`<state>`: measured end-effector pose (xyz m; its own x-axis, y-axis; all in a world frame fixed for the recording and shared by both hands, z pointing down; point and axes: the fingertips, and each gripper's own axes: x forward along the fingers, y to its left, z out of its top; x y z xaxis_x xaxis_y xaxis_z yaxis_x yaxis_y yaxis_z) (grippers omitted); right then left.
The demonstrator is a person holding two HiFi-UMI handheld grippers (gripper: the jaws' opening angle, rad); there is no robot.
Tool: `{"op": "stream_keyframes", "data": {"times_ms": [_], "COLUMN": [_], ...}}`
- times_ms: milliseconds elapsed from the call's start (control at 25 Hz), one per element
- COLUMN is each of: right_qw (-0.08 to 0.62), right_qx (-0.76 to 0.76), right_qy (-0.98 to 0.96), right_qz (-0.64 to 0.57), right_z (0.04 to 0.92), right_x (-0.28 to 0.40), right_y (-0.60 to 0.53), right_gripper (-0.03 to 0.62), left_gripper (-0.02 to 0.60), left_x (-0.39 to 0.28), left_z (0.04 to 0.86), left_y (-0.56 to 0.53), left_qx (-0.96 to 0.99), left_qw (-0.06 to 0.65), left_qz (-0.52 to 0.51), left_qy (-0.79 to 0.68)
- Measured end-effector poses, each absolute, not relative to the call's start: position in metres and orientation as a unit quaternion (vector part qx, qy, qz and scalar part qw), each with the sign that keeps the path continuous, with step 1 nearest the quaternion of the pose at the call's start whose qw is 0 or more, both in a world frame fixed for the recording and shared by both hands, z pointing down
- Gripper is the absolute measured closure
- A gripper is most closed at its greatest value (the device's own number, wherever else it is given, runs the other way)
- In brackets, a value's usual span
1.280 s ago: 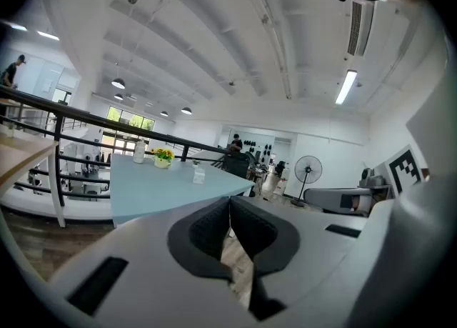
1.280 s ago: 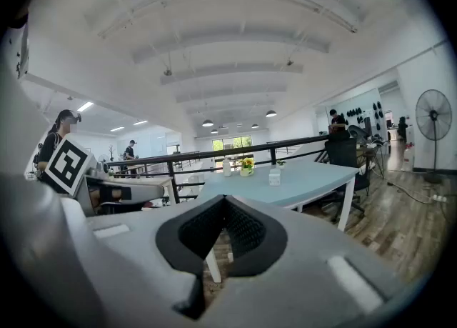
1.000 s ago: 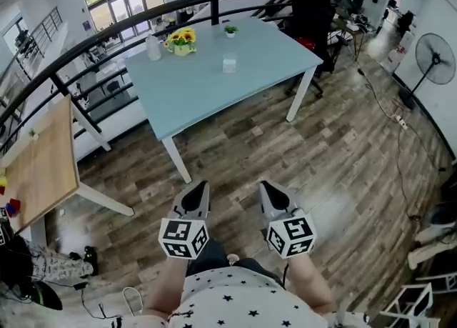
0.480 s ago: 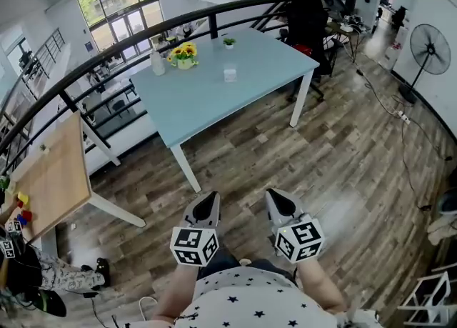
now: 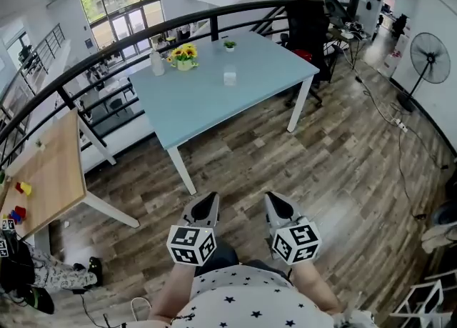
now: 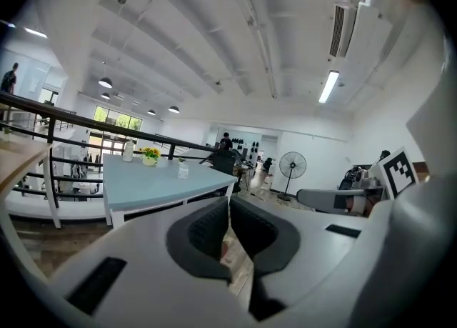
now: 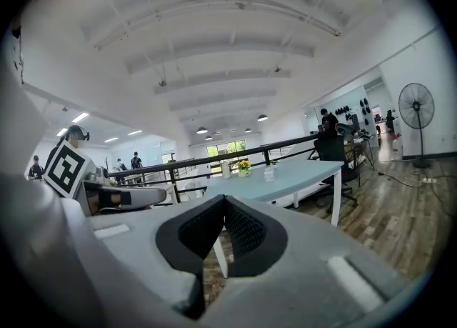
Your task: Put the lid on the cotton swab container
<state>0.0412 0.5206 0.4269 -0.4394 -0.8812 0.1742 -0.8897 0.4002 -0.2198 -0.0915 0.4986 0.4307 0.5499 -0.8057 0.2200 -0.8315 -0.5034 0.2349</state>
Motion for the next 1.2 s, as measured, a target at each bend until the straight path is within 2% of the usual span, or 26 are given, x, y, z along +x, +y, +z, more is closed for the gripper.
{"op": "stream_keyframes", "data": {"times_ms": [160, 440, 720, 880, 1200], "right_qw": [0.016, 0.029, 0.050, 0.052, 0.047], "right_qx": [0.529, 0.528, 0.512, 0.507, 0.516], "right_qy": [-0.835, -0.833, -0.840, -0.842, -0.836], "right_qz": [0.151, 0.162, 0.172, 0.177, 0.179], "right_z": [0.427, 0.438, 0.447, 0.452, 0.450], "right_x": [0.038, 0.038, 0.035, 0.038, 0.045], "right_y": [0.511, 0.488, 0.445, 0.406, 0.302], "right_gripper": [0.585, 0.557, 0.450, 0.398, 0.382], "left_gripper": [0.567, 0.479, 0.381, 0.348, 0.327], "left_x": [-0.097, -0.099, -0.105, -0.103, -0.103], "left_z": [0.430, 0.440, 0.448, 0.453, 0.460], "left_y": [0.489, 0.469, 0.427, 0.388, 0.287], "left_qx": [0.864, 0.861, 0.854, 0.854, 0.855], "left_qw": [0.166, 0.167, 0.169, 0.155, 0.145], "left_qz": [0.043, 0.060, 0.065, 0.083, 0.105], "left_qy": [-0.473, -0.476, -0.488, -0.489, -0.486]}}
